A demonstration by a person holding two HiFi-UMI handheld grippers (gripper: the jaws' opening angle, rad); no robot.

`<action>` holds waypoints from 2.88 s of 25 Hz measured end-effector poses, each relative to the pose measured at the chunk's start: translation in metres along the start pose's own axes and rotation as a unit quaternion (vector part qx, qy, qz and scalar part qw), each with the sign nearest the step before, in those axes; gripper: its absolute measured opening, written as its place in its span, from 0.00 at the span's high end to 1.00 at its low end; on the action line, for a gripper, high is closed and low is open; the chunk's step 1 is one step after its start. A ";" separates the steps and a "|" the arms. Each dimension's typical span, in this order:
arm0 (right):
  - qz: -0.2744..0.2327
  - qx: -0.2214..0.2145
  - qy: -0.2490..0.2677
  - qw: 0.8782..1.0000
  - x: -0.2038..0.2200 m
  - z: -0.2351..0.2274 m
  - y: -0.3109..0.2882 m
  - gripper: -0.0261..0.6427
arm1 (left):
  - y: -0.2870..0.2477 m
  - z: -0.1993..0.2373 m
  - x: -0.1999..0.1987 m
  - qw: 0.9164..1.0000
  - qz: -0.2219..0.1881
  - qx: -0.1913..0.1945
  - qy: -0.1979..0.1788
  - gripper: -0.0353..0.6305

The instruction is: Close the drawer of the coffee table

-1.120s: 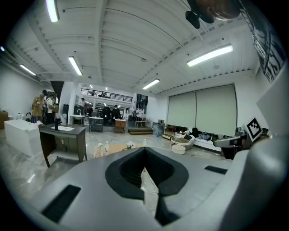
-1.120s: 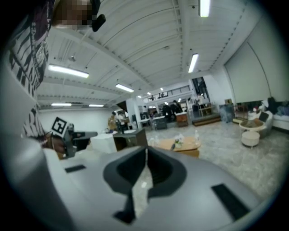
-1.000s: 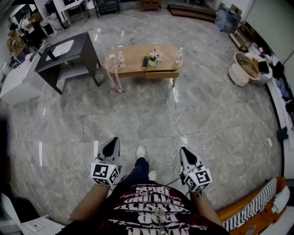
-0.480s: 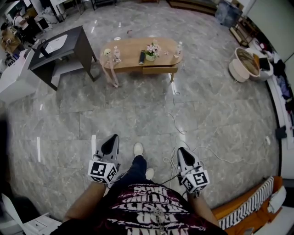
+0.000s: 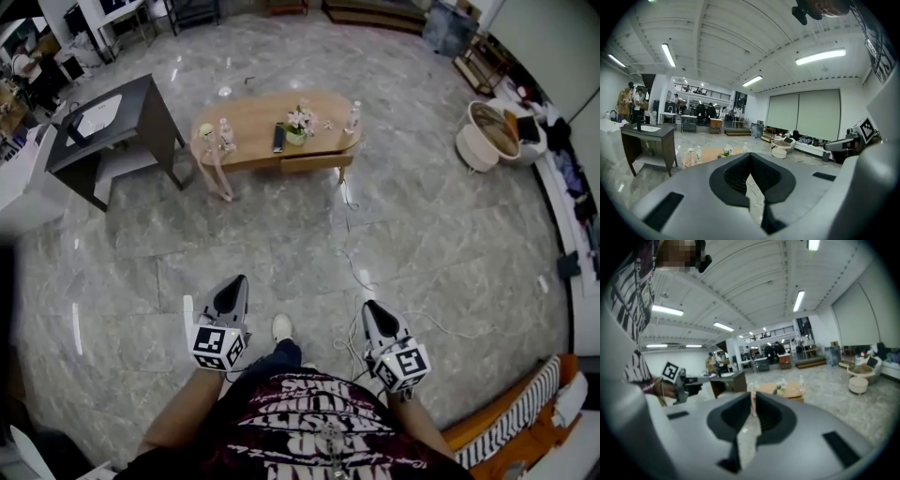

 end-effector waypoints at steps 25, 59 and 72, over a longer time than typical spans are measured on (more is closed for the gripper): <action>0.001 0.030 0.024 0.999 -0.039 -0.028 -0.097 0.91 | -0.095 0.070 -0.018 0.998 0.055 0.003 0.007 0.91; 0.022 0.060 -0.029 0.998 -0.035 -0.193 -0.170 0.91 | -0.238 0.049 -0.055 0.998 0.054 -0.035 -0.025 0.91; -0.004 -0.025 -0.018 1.000 -0.057 -0.259 -0.237 0.91 | -0.273 0.041 -0.091 0.993 0.005 -0.108 -0.036 0.91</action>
Point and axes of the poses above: the fingertips, and each gripper's own axes: y backward along the fingers, z to its left, x out of its underside, the point moved 3 cm from there along y, backward along the fingers, and after that the axes turned 13 degrees about y, right-handed, at the moved point
